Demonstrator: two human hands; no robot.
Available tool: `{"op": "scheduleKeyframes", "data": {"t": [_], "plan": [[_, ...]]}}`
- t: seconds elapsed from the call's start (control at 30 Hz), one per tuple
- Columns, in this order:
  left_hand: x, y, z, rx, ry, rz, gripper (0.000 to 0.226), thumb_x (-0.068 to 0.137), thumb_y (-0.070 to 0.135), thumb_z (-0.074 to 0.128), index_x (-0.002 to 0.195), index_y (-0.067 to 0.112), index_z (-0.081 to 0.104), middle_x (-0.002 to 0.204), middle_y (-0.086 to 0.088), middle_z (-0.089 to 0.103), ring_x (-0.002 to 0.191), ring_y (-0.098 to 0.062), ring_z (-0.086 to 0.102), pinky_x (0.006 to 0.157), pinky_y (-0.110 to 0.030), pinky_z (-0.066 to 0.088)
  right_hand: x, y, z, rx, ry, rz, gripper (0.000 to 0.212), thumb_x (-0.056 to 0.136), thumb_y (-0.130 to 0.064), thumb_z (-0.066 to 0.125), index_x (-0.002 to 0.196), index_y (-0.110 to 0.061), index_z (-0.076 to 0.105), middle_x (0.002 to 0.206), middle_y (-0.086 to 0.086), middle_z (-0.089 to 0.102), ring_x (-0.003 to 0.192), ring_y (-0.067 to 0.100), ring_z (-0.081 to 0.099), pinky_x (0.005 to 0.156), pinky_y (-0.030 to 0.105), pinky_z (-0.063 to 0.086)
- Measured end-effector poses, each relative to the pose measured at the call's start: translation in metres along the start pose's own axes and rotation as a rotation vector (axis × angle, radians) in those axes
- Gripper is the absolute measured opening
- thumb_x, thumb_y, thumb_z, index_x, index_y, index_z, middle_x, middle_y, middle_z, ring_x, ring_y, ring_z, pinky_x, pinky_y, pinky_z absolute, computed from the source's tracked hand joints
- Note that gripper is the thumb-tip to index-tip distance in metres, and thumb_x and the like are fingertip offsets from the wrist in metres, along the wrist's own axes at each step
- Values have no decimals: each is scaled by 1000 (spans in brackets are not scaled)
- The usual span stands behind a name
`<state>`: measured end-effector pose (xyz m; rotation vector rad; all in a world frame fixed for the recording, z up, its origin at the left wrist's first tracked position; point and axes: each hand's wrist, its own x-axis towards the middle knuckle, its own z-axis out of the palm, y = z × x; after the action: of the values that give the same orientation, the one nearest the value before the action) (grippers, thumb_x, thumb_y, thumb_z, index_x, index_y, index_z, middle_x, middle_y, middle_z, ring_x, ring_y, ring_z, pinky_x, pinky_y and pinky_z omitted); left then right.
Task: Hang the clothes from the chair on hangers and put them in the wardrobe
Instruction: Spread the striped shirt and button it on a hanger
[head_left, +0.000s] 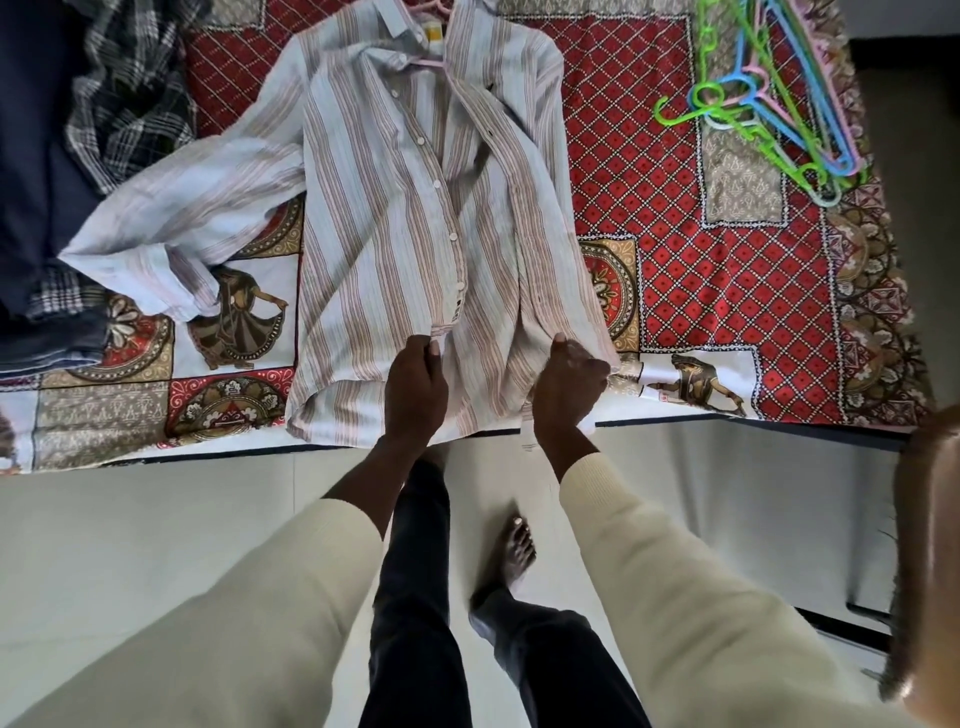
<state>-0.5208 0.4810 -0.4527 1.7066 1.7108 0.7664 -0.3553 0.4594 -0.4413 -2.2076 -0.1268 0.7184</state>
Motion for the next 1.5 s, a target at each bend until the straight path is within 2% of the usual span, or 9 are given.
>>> {"op": "scheduleKeyframes", "data": {"t": [0.13,0.37,0.6,0.73,0.87,1.03,1.13,1.33,1.5], "plan": [[1,-3,1,24,-39,37,21,102,21,41,93,7,53,75,-4,54,70,-26,53,61,-37,43,8,-1,1,-314,-37,-174,72,87,-7,59,150,-19,26,128,19,47,110,34,53,99,47,43],[-4,2,-2,11,-36,72,18,104,16,39,98,4,51,72,-1,51,62,-24,53,55,-34,40,8,1,-9,-641,-63,-566,44,86,-4,53,130,-9,53,125,11,60,116,32,53,101,42,32],[4,11,-30,-83,264,-223,26,106,25,37,110,4,52,83,-13,65,77,-36,63,62,-33,40,-36,-19,-10,-423,223,-939,5,84,-14,66,88,-16,68,109,12,58,108,31,45,89,44,35],[0,10,-52,26,197,-87,21,105,26,37,107,9,50,83,-12,65,75,-38,62,60,-33,38,-71,-26,9,-482,-492,-1021,14,91,-9,54,98,-7,65,103,11,66,99,30,60,88,40,48],[-8,-13,-68,272,-232,-23,17,102,23,40,107,9,49,86,-14,67,79,-39,65,66,-41,48,-74,-15,23,-944,-1026,-823,32,89,-11,47,113,-10,68,117,10,67,110,30,60,92,38,49],[-9,-29,-70,667,-1211,-330,21,93,11,49,104,-2,62,84,-12,68,70,-24,67,60,-30,52,-62,-19,32,-1350,-1120,-701,25,89,-11,50,107,-4,66,113,16,65,108,33,62,91,35,50],[5,-22,-69,668,-1483,-487,15,92,5,53,86,-3,63,74,-10,64,58,-18,61,49,-24,47,-52,-36,40,-1354,-1186,-548,27,93,-11,54,117,-3,65,117,17,64,110,32,61,87,32,48],[104,-15,-52,335,-552,-84,33,93,7,45,122,10,61,125,-13,61,114,-29,58,93,-38,47,-3,-85,87,-647,-748,-609,36,84,-2,47,115,-5,67,120,14,66,107,28,64,94,40,52],[207,-14,-29,364,-510,25,58,90,6,55,146,10,40,150,-18,37,138,-36,35,110,-46,37,33,-126,153,-754,-693,-663,59,90,2,47,147,-6,37,153,13,37,142,27,34,117,37,28]]}}
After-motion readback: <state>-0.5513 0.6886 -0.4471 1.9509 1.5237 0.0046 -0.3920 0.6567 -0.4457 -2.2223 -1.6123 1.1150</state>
